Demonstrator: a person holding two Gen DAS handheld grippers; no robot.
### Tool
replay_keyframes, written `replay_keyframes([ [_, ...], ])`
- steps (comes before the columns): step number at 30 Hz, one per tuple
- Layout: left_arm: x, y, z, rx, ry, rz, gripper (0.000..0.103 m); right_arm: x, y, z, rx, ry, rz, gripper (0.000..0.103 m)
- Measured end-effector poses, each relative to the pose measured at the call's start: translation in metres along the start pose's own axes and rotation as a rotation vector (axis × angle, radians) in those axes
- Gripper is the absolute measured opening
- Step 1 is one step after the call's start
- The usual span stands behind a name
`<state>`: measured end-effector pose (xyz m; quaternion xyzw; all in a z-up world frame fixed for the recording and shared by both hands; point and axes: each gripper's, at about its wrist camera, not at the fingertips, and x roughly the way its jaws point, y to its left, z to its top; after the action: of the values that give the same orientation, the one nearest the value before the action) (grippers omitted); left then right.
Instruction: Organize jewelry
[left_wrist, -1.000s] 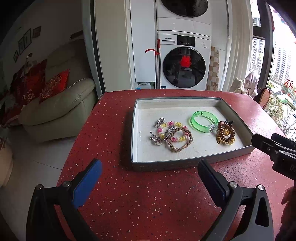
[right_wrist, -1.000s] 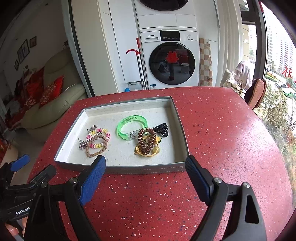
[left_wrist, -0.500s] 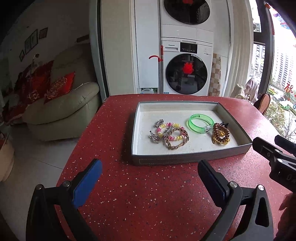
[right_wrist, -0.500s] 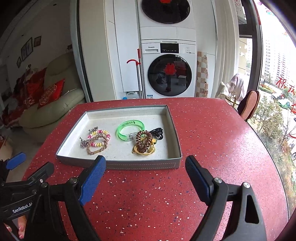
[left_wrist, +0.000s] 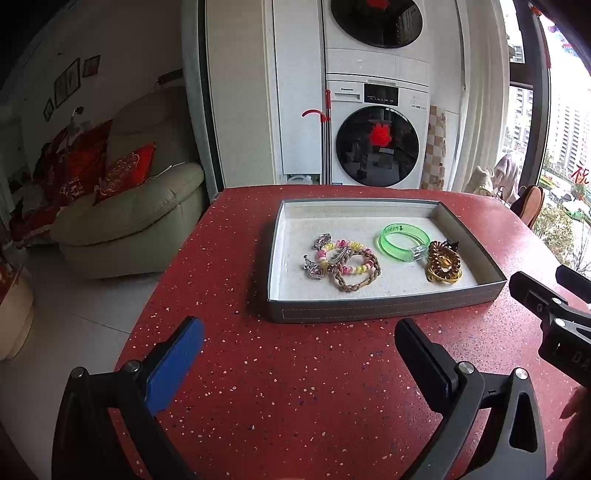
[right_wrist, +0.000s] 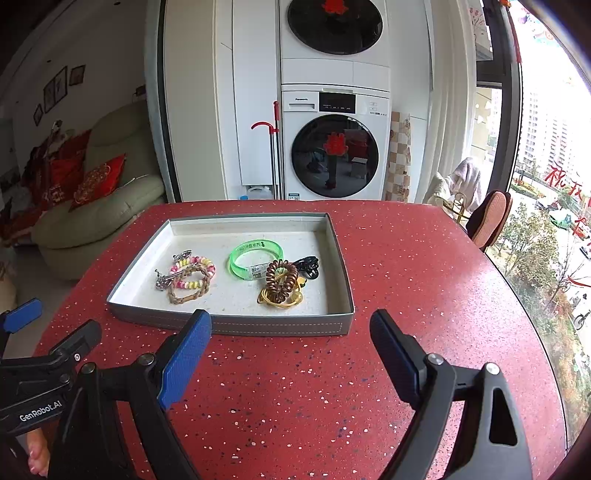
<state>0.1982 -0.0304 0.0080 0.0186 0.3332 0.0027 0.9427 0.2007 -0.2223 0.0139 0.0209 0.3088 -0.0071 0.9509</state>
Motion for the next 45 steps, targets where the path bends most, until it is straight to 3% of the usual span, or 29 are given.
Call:
replay_keyframes([
  [45,0.0056,0.0016,-0.003,-0.016,0.017,0.0,0.103,0.0012,0.002,-0.0003,-0.005,0.003,0.004,0.09],
])
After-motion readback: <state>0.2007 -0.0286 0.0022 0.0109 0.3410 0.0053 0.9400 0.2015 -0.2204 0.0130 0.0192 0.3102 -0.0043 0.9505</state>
